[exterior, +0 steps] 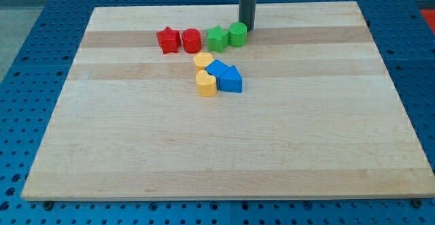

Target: Place the green circle to the top right of the green star

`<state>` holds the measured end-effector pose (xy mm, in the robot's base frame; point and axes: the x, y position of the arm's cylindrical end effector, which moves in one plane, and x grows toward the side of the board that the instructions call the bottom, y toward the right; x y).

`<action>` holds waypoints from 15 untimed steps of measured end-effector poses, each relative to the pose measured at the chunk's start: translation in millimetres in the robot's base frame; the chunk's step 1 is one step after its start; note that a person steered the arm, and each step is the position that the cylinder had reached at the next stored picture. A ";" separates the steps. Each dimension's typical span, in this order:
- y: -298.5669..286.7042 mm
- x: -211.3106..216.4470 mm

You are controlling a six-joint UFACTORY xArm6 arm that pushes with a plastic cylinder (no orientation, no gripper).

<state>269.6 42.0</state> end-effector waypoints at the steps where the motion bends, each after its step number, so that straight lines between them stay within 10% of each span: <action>1: 0.0 4.9; 15: 18.8 32.8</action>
<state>302.4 60.8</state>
